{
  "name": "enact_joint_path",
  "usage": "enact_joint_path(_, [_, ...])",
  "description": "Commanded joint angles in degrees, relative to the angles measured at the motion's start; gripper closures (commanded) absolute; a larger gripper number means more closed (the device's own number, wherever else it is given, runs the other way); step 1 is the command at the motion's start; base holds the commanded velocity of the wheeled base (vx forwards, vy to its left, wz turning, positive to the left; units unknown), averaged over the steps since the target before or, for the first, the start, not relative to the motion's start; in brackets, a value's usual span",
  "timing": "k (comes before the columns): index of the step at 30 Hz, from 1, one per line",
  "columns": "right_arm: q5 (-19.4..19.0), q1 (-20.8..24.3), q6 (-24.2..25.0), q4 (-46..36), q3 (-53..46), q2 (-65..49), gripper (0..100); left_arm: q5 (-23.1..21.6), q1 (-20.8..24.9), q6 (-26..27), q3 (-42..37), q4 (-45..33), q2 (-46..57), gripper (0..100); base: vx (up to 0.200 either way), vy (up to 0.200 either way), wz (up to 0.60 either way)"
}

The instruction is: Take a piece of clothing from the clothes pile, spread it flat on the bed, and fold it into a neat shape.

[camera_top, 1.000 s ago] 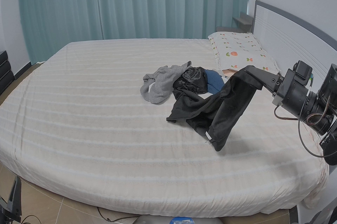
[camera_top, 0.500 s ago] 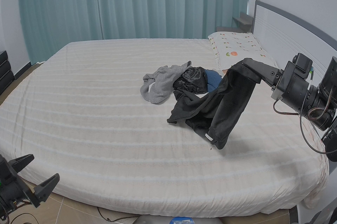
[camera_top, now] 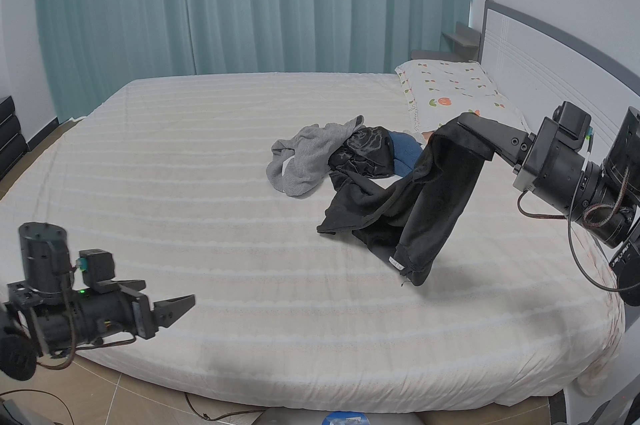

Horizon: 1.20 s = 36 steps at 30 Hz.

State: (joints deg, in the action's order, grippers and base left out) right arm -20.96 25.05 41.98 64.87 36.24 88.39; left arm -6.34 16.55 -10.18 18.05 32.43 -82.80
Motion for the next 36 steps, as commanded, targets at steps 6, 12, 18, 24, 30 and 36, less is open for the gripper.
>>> enact_joint_path(6, [0.1,-1.0,0.0,-0.1,-0.1,-0.9,100,6.3,10.9,-7.0,18.7,4.8,-29.1,0,0.000,0.000,0.00])
enact_joint_path(12, [0.1,-1.1,0.3,0.0,-0.7,-1.4,100,9.3,12.4,-7.1,28.4,4.7,-38.7,0,0.000,0.000,0.00])
enact_joint_path(18, [0.1,-1.3,0.4,-0.1,-0.6,-1.6,100,9.4,12.7,-6.6,38.9,4.8,-47.4,0,0.000,0.000,0.00])
enact_joint_path(24, [0.2,-1.5,0.4,-0.1,-0.7,-1.7,100,9.4,13.1,-6.8,46.8,4.5,-53.2,0,0.000,0.000,0.00])
enact_joint_path(30, [0.1,-1.2,0.4,-0.1,-0.9,-1.6,100,10.6,13.1,-7.1,56.5,4.5,-60.6,0,0.000,0.000,0.00])
enact_joint_path(36, [0.0,0.0,0.4,-0.2,-0.6,-2.7,100,12.4,13.1,-7.0,67.4,3.8,-66.2,0,0.000,0.000,0.00])
